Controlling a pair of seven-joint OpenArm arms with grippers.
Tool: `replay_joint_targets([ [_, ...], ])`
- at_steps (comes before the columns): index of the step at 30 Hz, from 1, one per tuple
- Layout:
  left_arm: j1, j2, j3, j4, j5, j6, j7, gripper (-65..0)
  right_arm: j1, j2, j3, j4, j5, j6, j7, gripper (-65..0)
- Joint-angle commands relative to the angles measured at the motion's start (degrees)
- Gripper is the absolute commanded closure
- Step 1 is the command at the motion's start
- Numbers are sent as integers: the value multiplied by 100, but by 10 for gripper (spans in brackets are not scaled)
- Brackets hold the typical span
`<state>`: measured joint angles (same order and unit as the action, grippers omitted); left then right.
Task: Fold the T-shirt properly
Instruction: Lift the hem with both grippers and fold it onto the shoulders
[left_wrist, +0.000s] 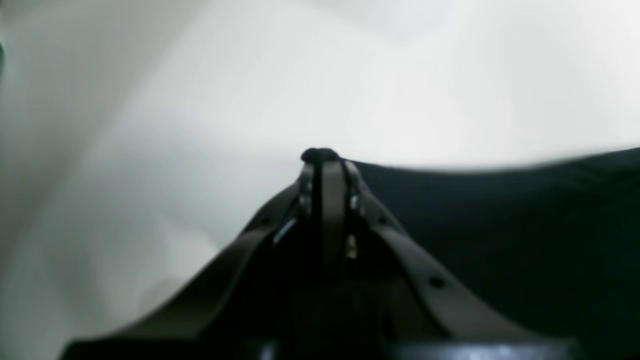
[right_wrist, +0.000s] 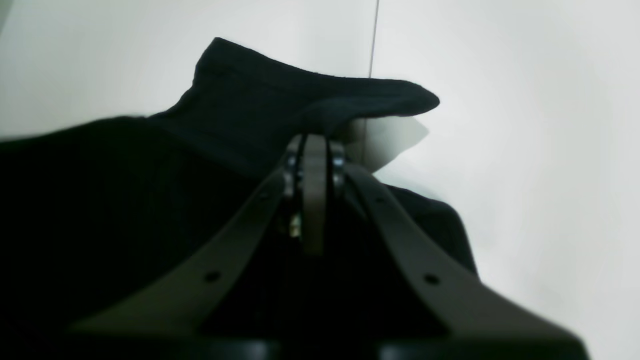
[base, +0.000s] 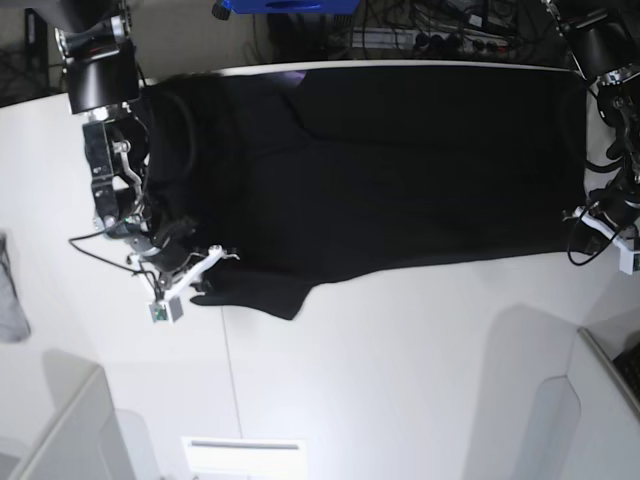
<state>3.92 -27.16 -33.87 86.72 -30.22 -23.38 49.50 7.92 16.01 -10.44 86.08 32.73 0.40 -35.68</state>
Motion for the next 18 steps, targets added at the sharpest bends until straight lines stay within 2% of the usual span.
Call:
replay_joint_targets([
  [1, 25, -146, -90, 212, -33, 12, -84, 0, 74, 47, 46, 135, 46, -1, 118, 0],
  [5, 289, -155, -99, 476, -33, 12, -84, 0, -111, 47, 257, 240, 54, -1, 100, 0],
  [8, 491, -155, -108, 555, -33, 12, -84, 0, -287, 3, 670, 574, 46, -1, -269, 0],
  [12, 720, -137, -117, 801, -42, 12, -84, 0, -524, 3, 907, 1137, 37, -1, -621, 0],
  [18, 1124, 21, -565, 1276, -42, 4, -84, 0, -946, 3, 1268, 1752, 37, -1, -1052, 0],
])
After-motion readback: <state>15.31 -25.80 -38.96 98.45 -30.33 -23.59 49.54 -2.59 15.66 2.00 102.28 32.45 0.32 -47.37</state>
